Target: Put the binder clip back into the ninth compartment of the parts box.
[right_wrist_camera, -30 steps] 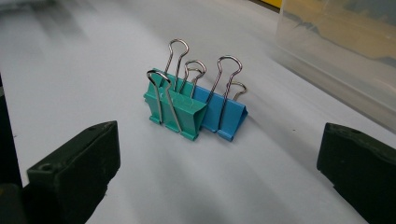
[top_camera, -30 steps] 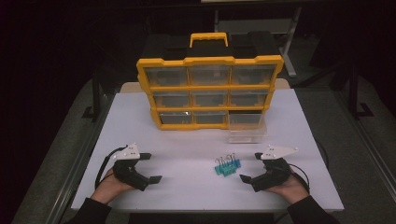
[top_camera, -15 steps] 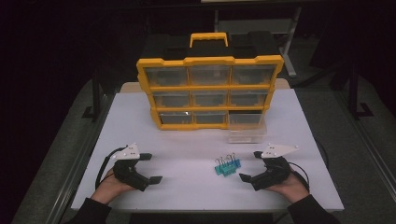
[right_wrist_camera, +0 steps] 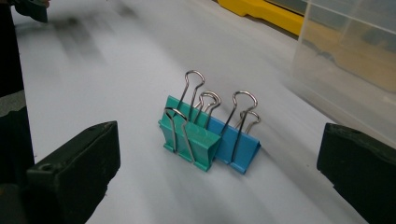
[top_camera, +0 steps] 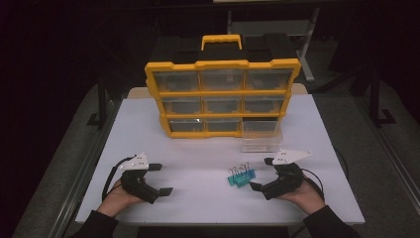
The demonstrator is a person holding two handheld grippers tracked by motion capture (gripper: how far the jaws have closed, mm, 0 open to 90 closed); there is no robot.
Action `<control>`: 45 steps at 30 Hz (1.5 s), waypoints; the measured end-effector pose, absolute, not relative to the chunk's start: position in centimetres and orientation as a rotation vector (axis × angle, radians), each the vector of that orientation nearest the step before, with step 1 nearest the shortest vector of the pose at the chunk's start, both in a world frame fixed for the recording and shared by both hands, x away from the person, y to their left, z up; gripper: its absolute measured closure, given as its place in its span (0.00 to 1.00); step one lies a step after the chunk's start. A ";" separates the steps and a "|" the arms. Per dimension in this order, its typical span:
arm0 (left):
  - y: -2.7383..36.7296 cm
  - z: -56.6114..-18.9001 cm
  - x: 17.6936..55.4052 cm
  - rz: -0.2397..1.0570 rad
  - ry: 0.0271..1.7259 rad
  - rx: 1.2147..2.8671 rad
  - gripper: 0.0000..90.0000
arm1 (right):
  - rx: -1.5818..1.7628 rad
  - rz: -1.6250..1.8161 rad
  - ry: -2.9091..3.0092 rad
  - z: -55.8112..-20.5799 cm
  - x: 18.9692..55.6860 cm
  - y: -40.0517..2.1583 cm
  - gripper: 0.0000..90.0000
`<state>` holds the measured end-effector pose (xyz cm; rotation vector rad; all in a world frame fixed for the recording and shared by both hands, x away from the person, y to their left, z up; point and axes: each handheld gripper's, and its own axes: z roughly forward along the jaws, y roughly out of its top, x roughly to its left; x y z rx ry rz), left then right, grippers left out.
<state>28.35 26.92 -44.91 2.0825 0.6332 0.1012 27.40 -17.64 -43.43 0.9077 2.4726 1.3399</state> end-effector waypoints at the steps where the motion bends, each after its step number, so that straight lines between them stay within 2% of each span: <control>1: 26.9 -44.9 28.3 0.101 0.632 2.083 0.00 | 0.902 1.341 2.474 -43.4 27.5 -17.5 0.00; 37: 26.9 -44.8 28.3 0.099 0.625 2.077 0.00 | 0.822 1.373 2.557 -43.1 29.4 -13.7 0.00; 42: 26.9 -44.8 28.3 0.099 0.625 2.078 0.00 | 0.808 1.366 2.583 -43.0 29.3 -13.5 0.06; 45: 26.8 -44.8 28.3 0.098 0.623 2.079 0.00 | 0.813 1.381 2.587 -42.9 29.3 -13.6 0.13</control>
